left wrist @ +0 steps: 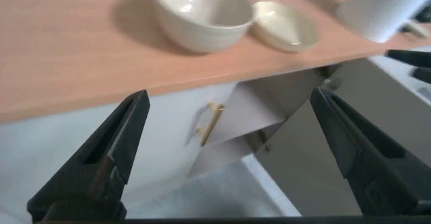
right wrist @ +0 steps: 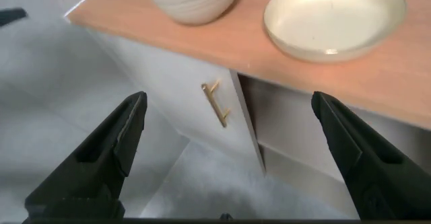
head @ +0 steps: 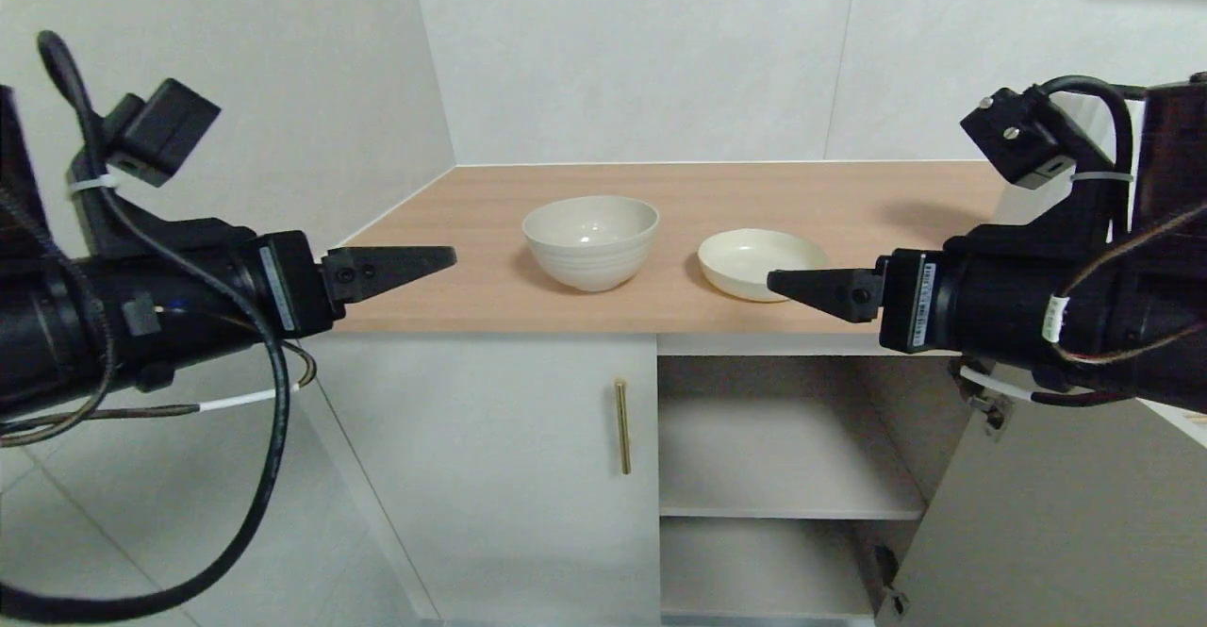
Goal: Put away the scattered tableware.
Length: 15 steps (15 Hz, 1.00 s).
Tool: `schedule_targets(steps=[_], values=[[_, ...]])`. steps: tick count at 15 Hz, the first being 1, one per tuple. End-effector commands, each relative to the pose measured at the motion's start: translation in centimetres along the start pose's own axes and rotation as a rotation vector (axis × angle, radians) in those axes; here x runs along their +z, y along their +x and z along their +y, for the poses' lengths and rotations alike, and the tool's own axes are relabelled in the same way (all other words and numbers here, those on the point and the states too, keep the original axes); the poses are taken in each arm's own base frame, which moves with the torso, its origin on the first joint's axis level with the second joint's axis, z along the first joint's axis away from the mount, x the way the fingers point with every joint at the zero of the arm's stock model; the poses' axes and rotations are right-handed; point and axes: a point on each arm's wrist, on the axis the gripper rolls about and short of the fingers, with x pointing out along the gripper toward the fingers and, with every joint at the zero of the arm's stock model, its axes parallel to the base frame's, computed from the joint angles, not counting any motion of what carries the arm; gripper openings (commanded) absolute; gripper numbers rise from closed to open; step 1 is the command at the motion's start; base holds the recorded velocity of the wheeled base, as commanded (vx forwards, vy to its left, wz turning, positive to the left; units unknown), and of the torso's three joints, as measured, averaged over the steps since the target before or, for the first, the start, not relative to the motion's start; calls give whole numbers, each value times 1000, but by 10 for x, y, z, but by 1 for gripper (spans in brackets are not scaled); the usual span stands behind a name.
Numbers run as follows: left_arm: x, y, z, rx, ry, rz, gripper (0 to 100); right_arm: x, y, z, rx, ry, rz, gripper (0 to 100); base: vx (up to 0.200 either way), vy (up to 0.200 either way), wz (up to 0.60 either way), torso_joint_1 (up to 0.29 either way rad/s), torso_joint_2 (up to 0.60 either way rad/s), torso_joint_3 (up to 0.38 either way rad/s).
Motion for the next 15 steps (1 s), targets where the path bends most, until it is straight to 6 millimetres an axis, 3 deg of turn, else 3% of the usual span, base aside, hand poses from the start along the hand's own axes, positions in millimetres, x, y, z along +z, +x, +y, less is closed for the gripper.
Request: schedule_targets(steps=[1, 4, 8, 9, 11, 15], values=[[0, 26, 8, 24, -53, 76, 100, 1, 23, -8, -58, 8, 11, 100, 0, 0, 0, 0, 0, 0], [8, 43, 10, 41, -158, 83, 100, 10, 39, -18, -174, 53, 3, 100, 0, 0, 0, 0, 0, 0], [30, 74, -3, 130, -371, 11, 100, 19, 50, -21, -295, 98, -55, 100, 0, 0, 0, 0, 0, 0], [24, 96, -7, 181, -372, 63, 100, 19, 50, -22, -302, 105, -59, 100, 0, 0, 0, 0, 0, 0], [11, 124, -3, 252, -389, 99, 100, 19, 50, -22, -312, 105, -62, 100, 0, 0, 0, 0, 0, 0], [5, 143, 0, 243, -437, 78, 100, 20, 48, -22, -315, 105, -67, 100, 0, 0, 0, 0, 0, 0]])
